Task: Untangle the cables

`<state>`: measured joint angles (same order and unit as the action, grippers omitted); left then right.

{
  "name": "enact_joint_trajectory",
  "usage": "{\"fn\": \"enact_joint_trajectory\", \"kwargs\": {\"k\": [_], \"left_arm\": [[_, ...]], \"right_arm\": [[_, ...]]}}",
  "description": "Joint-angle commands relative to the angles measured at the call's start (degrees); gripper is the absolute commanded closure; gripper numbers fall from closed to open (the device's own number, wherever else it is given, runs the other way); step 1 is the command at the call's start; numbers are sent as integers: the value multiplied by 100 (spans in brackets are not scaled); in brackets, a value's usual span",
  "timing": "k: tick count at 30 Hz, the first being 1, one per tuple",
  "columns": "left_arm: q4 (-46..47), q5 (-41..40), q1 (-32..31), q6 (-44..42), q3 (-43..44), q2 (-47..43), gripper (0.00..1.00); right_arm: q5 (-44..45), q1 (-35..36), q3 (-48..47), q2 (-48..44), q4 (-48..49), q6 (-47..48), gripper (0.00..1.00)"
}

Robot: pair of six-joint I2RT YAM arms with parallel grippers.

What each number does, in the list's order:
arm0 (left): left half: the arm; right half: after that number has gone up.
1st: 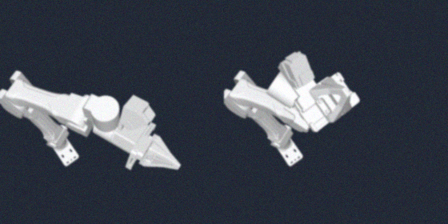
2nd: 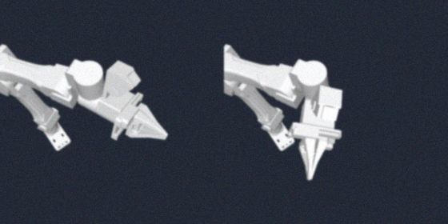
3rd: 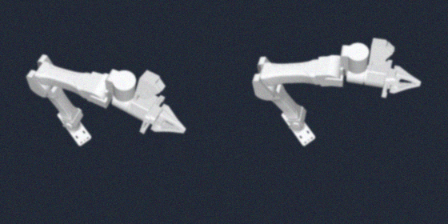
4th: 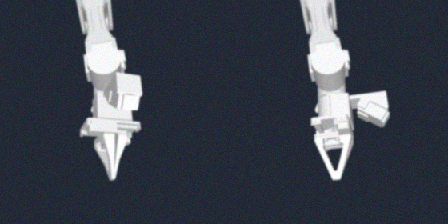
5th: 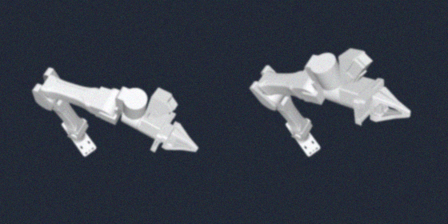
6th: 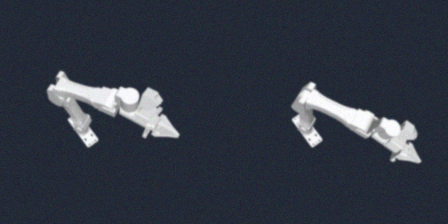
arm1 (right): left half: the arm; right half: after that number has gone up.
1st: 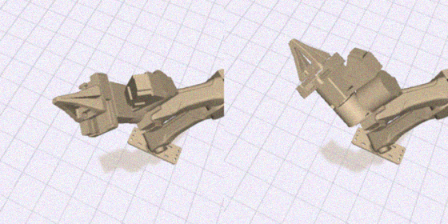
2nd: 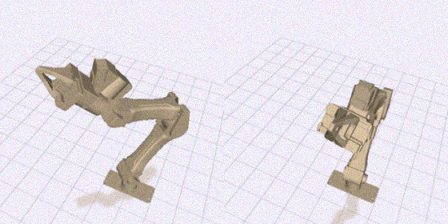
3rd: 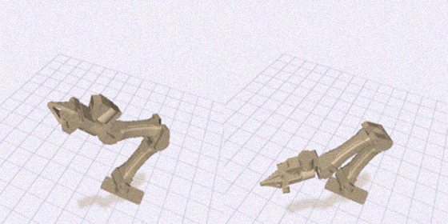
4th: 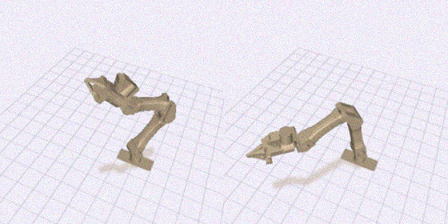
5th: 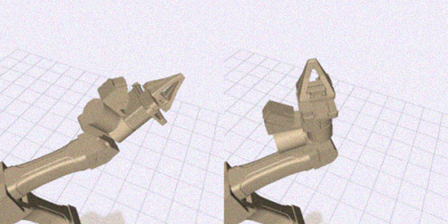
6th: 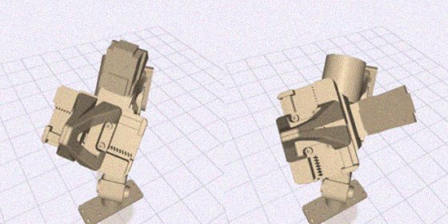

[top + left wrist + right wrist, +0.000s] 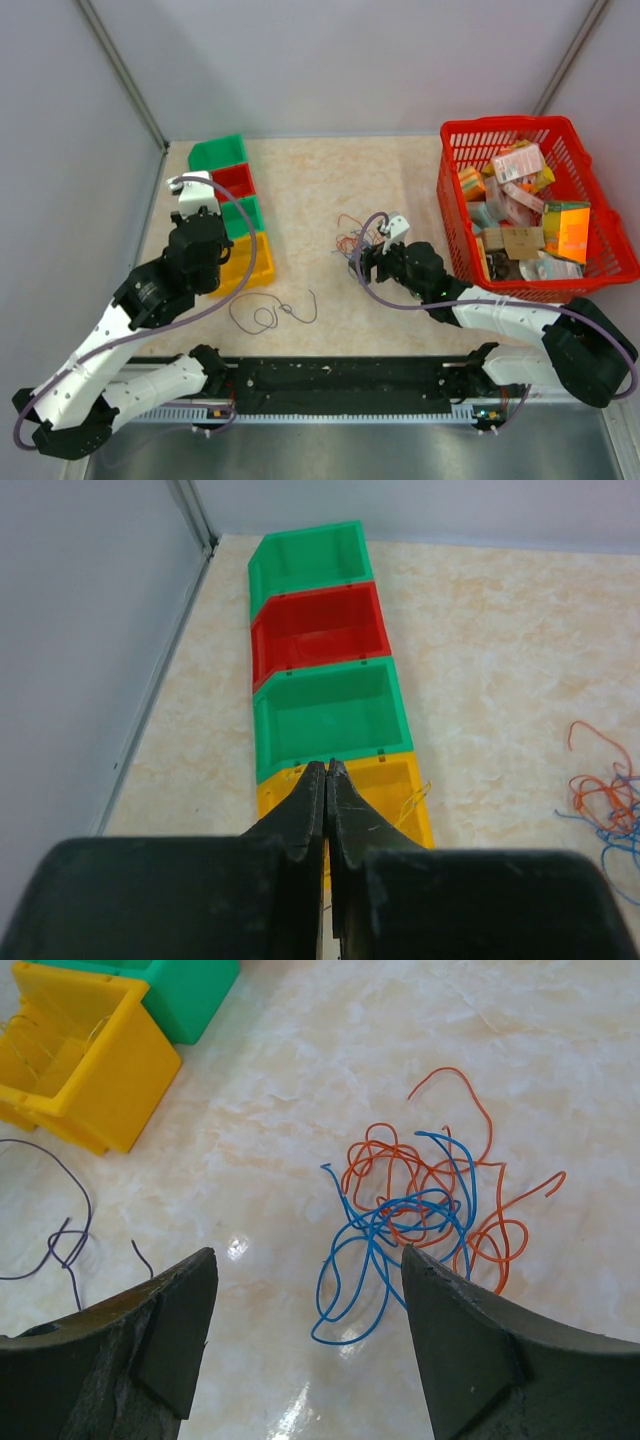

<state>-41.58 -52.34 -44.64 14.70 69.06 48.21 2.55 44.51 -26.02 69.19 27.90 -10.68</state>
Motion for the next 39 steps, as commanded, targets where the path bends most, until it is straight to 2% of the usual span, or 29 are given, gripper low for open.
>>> {"fn": "enact_joint_trajectory", "kwargs": {"k": [1,5,9,13,18,24,26,31,32,35,36,39], "left_arm": [[-51,-215,70,454,-532,162,100],[-437,-181,306,1419,-902,715,100],[-816,494,1052,2238,-1131,1322,100],[-378,1479,1791,2380,-1500,1621,100],[422,2332,2056,2318,-1852,1849,100],[353,3001,2556,2511,-1782,2457,100],[396,3063,2653,2529,-1799,2396,91],[423,3124,2698,2424,-1729,2079,62],[345,3124,2698,2406,-1694,2009,54],[72,3238,2698,2327,-1580,1825,12],[-33,3317,2698,2292,-1545,1702,2],[-516,3624,2689,2256,-1395,1482,2]], "right_arm": [[35,40,-123,7,260,-14,27],[62,40,-114,-19,260,-5,27],[79,40,-105,-28,251,-4,27],[62,40,-96,-28,260,-13,27],[53,40,-123,-19,242,-13,27],[35,40,-149,7,216,-22,27],[9,40,-158,7,216,-22,27],[-9,40,-158,-2,207,-31,27],[-9,40,-158,-2,198,-31,27],[-9,40,-166,7,216,-31,27],[-17,40,-158,16,216,-31,27],[-26,40,-184,42,216,-31,27]]}}
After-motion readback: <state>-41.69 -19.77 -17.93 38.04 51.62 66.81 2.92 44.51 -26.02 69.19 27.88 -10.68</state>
